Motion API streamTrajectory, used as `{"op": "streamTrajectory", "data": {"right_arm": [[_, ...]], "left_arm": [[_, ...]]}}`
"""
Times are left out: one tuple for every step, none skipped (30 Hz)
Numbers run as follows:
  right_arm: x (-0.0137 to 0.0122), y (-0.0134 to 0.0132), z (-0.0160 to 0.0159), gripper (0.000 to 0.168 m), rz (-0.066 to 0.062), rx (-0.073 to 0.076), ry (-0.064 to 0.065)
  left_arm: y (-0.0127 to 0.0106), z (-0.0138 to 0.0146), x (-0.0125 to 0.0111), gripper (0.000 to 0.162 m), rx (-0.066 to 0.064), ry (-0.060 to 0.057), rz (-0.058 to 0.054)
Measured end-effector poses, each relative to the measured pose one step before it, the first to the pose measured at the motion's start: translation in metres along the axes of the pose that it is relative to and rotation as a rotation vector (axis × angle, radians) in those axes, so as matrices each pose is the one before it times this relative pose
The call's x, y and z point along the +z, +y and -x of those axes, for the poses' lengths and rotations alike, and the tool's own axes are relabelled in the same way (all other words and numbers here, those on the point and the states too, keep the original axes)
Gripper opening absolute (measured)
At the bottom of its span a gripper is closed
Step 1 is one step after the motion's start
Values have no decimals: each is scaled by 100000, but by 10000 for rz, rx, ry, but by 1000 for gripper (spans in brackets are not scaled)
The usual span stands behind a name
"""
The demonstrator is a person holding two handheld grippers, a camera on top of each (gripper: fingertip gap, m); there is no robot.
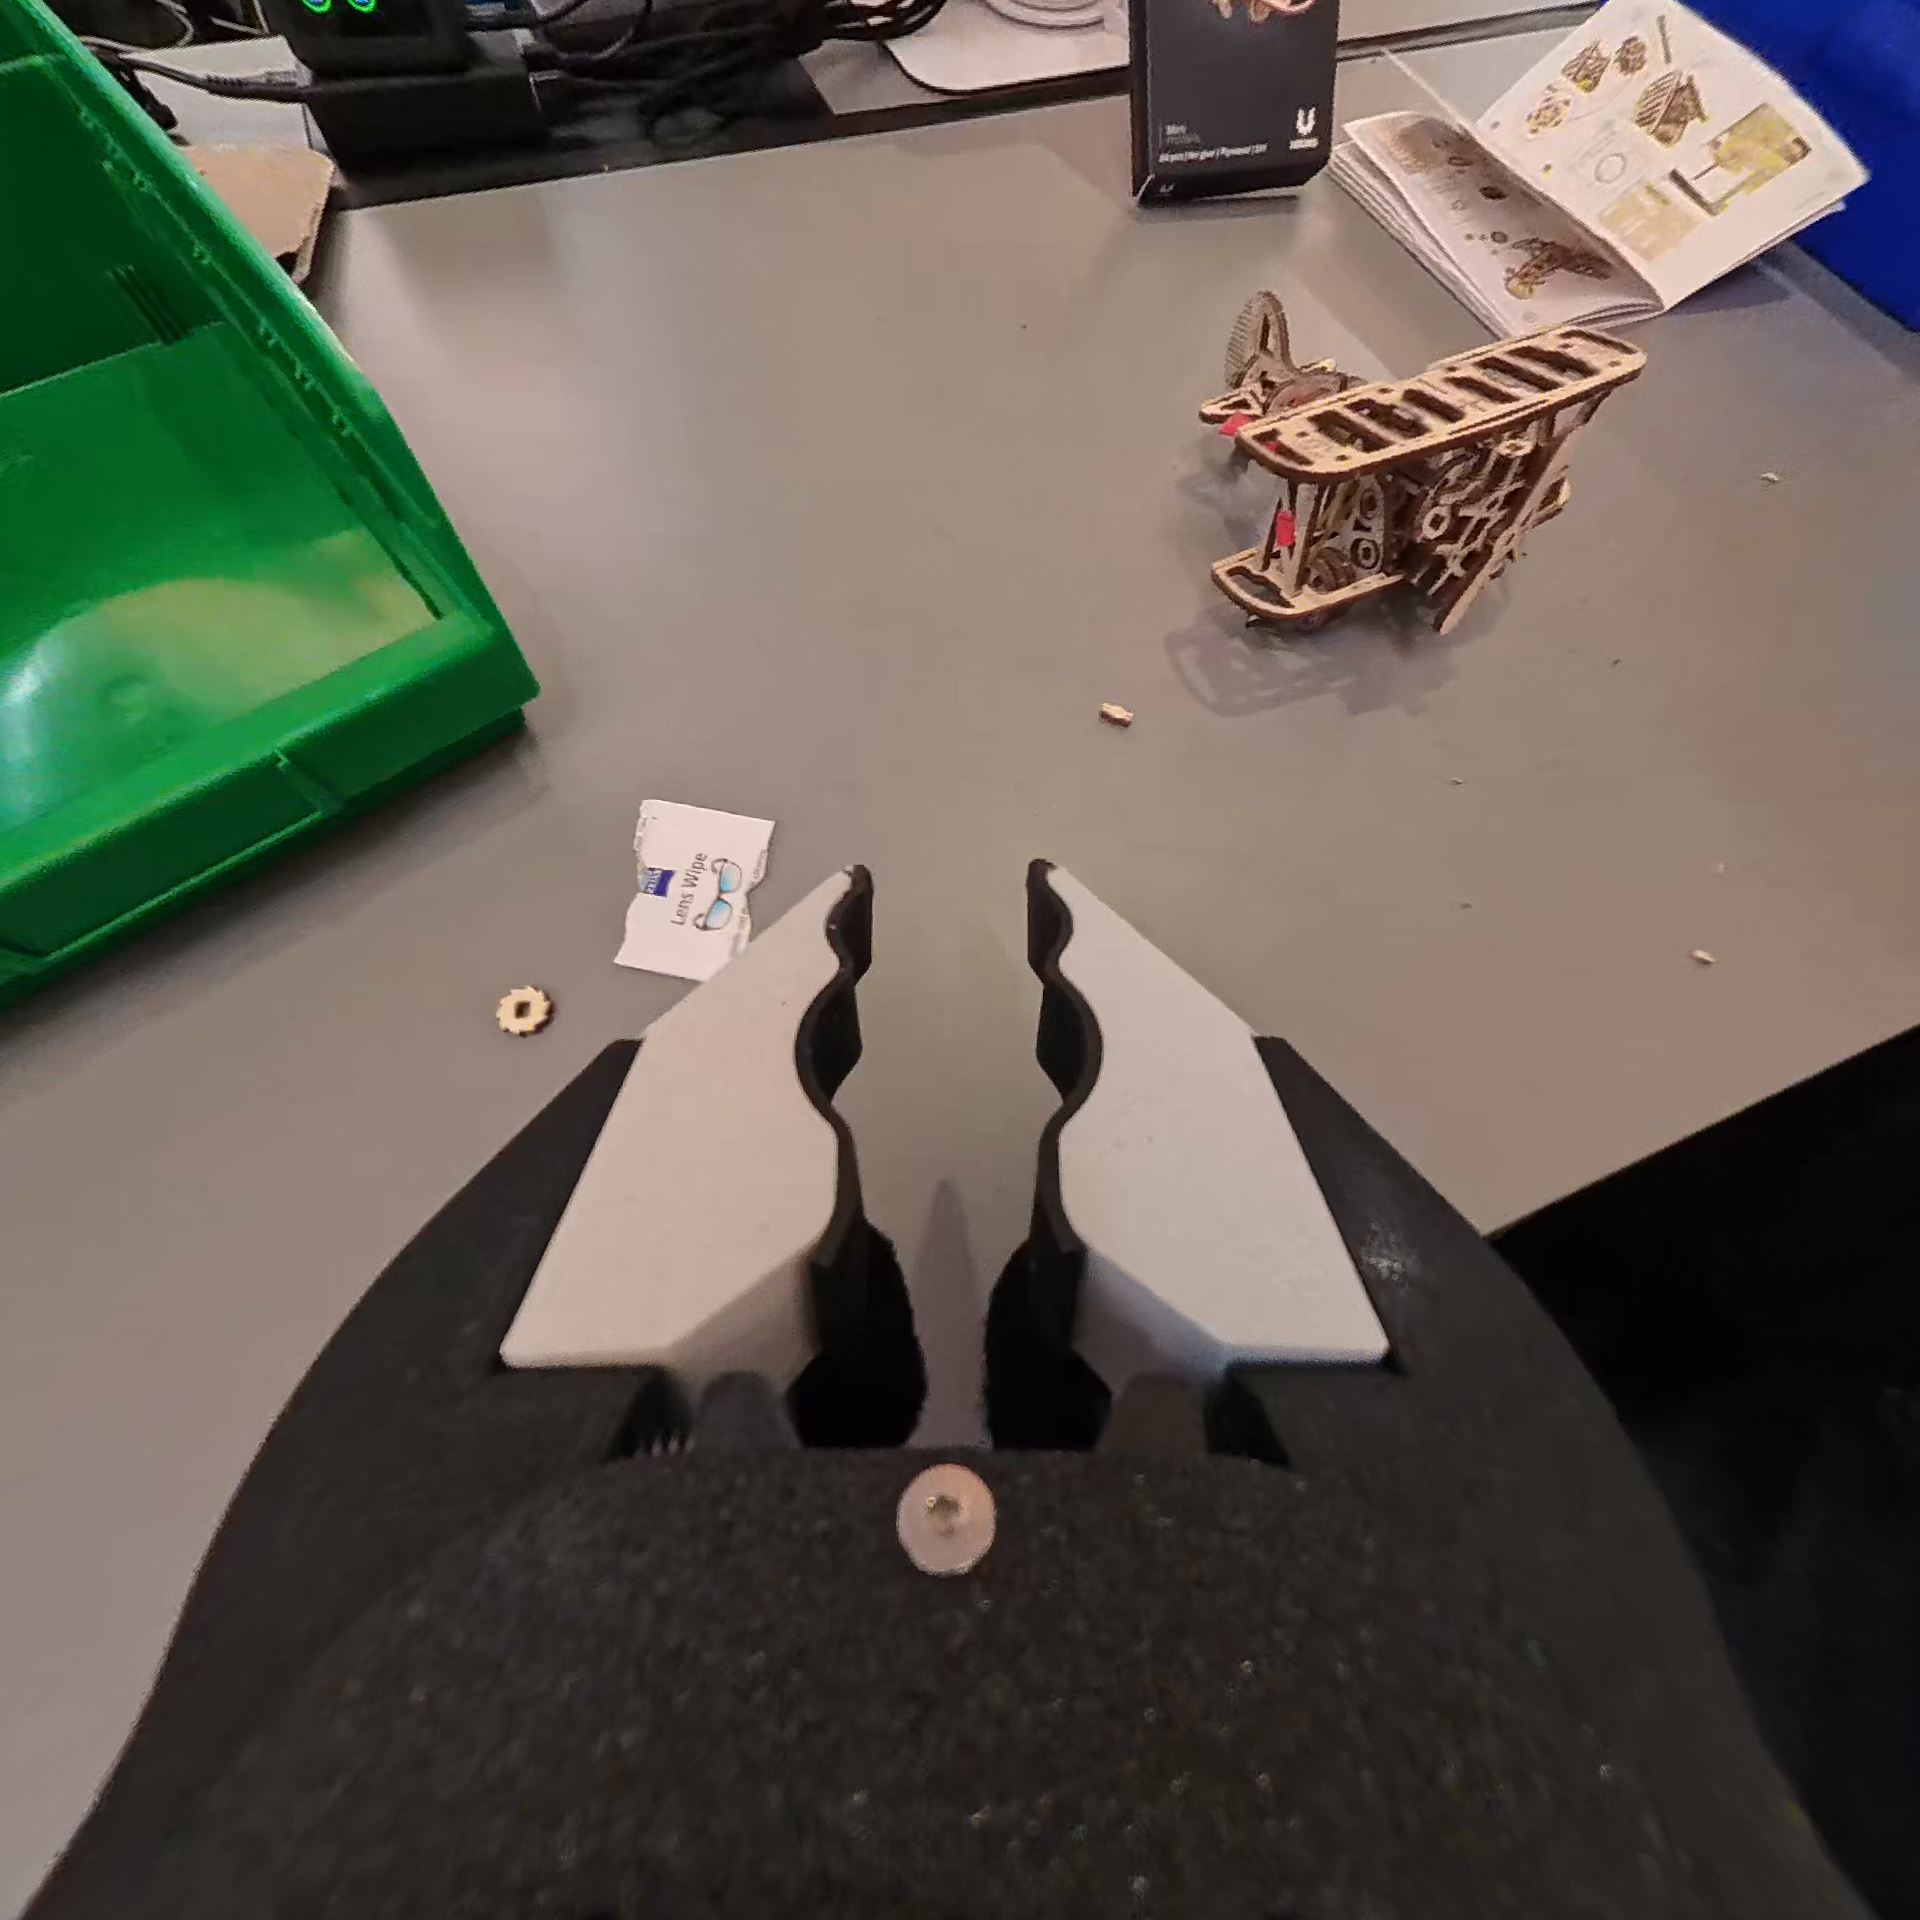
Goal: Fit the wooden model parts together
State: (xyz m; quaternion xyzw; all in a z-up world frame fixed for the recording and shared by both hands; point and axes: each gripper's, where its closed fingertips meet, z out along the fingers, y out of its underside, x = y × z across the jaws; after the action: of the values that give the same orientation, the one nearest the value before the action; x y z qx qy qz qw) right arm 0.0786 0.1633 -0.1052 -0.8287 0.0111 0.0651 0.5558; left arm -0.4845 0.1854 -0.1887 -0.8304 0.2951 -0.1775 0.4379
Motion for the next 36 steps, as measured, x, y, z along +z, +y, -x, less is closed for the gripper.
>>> {"op": "streamTrajectory", "data": {"right_arm": [[-233,954,2072,34,-195,-11,-221],[-75,985,2017,35,-235,-78,-267],[68,1050,1688,37,-168,-62,-139],[199,1259,1459,38,64,185,-104],[351,1362,1473,41,199,207,-272],[396,1226,1099,44,151,224,-172],[372,961,764,46,-18,248,-67],[361,911,692,48,29,302,-123],[320,910,635,50,154,297,-162],[266,772,573,50,152,153,-108],[245,684,585,50,109,-57,-69],[248,679,636,50,146,-207,-56],[250,672,693,50,202,-257,-54],[213,506,679,50,166,-304,-50],[197,292,574,50,93,-319,-12],[219,139,482,49,75,-254,-32],[253,72,500,48,88,-165,-126],[306,63,437,48,101,-93,-167],[279,59,291,48,100,-46,-120],[209,61,202,47,102,-22,-75],[146,51,241,46,85,-15,-97],[76,68,259,45,55,-1,-95],[39,98,173,44,28,11,-51],[11,143,127,43,27,16,-31],[-10,151,76,43,30,10,-16],[-55,118,33,43,34,12,6],[-102,57,-32,42,15,15,26],[-111,-62,-40,41,-23,21,22],[-117,-141,-27,41,-41,25,-2],[-96,-170,12,40,-38,32,-16],[-47,-156,89,40,-17,37,-48],[20,-151,207,39,-9,49,-101],[62,-188,357,39,-28,58,-158],[111,-224,524,39,-46,73,-218],[159,-231,683,39,-48,95,-280],[217,-228,886,39,-35,106,-363]], "left_arm": [[145,227,252,27,7,-71,84],[149,194,229,27,-6,-80,73],[108,-15,211,28,-2,27,39],[97,-133,162,28,6,68,28],[82,-42,139,28,14,3,21],[115,-54,115,29,34,13,38],[138,-7,88,29,51,0,44],[168,155,75,29,57,-92,56],[255,251,60,29,70,-128,88],[354,296,57,30,94,-141,144],[437,424,82,30,117,-205,179],[473,490,123,31,132,-222,199],[439,409,190,33,112,-131,214],[278,307,232,35,68,-5,172],[72,214,273,37,54,110,100],[-63,248,273,38,62,128,83],[-125,443,299,40,76,42,86],[-103,575,386,43,61,2,89],[8,594,501,45,-5,61,126],[60,671,602,46,-93,68,119],[75,559,676,47,-104,129,123],[43,624,708,47,-79,38,111],[86,591,664,47,-23,-19,149],[108,313,570,47,74,59,187],[18,159,434,47,110,79,122],[20,167,366,46,77,35,87],[218,145,373,46,29,30,188],[309,-112,306,46,48,147,216],[-172,-359,57,37,9,246,-118],[62,-297,73,31,86,143,28],[-48,-77,-4,30,162,-81,-54],[9,-86,-53,29,187,-97,20],[-9,-70,-81,28,204,-149,16],[-131,-275,-130,27,271,-93,-81],[-448,-415,-320,22,238,-82,-253],[-747,-864,-479,22,212,141,-351]]}}
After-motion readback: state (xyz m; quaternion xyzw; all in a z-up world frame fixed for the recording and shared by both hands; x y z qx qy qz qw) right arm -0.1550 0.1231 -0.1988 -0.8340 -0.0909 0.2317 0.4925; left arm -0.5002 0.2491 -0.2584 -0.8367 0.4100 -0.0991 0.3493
